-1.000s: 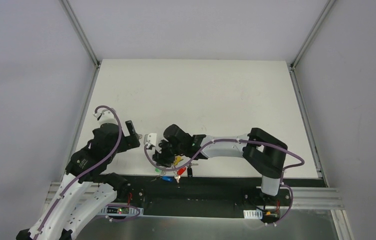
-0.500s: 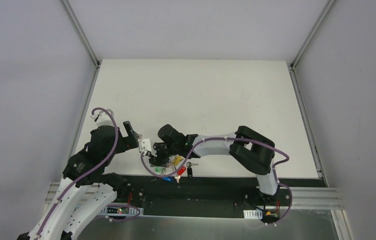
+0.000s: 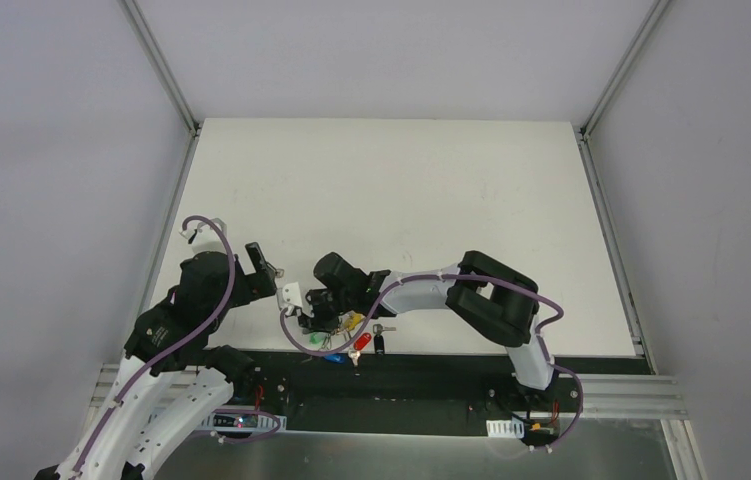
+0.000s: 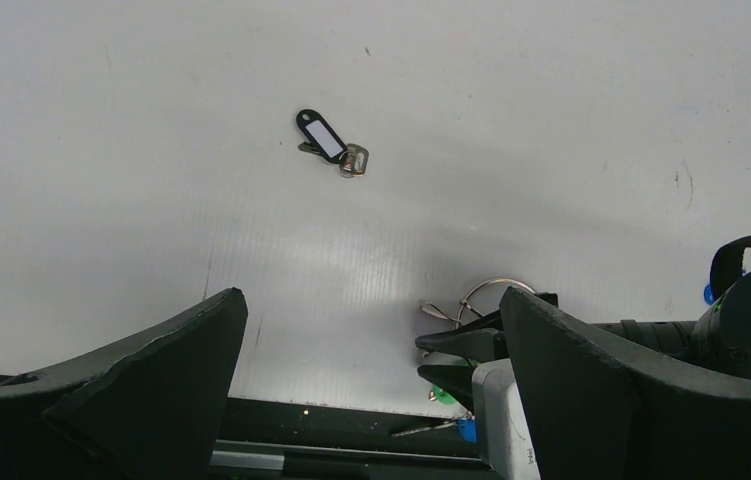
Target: Put the keys on the keyring
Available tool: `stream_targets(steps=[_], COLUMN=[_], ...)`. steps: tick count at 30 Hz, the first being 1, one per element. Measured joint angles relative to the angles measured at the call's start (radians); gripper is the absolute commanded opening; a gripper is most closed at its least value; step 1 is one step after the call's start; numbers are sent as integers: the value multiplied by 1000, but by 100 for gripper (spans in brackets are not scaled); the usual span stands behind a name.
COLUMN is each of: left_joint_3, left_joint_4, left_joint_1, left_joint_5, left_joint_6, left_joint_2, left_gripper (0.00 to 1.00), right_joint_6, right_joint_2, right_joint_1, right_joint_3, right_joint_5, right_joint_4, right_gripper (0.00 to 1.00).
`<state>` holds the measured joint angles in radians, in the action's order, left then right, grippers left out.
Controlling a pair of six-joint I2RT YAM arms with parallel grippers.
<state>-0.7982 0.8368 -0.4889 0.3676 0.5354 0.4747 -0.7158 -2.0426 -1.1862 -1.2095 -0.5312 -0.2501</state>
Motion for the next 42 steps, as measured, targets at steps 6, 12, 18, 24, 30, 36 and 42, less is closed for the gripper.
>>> stream_targets(steps=[6, 12, 18, 24, 30, 36, 42], left_joint_3=[0, 0, 0, 0, 1, 3, 5], left_joint_4=[0, 0, 0, 0, 0, 0, 1], left_joint_1=[0, 0, 0, 0, 0, 0, 0], left_joint_5=[0, 3, 9, 9, 10, 10, 10], left_joint_6=[0, 0, 1, 1, 1, 1, 1], left_joint_2=[0, -11, -37, -50, -74, -97, -106], left_gripper=[99, 99, 99, 99, 99, 99, 99], right_joint_6=[4, 33, 97, 145, 213, 309, 413], right_joint_2=[0, 0, 37, 135, 200, 206, 261], right_joint_1=[0, 1, 2, 10, 58, 148, 207], right_joint_3=[10, 26, 76, 79, -9, -84, 133], right_joint_5=[5, 31, 100, 189, 279, 340, 428], right_joint_4=[-18, -66, -158, -200, -233, -316, -456], right_gripper=[0, 0, 0, 0, 0, 0, 0])
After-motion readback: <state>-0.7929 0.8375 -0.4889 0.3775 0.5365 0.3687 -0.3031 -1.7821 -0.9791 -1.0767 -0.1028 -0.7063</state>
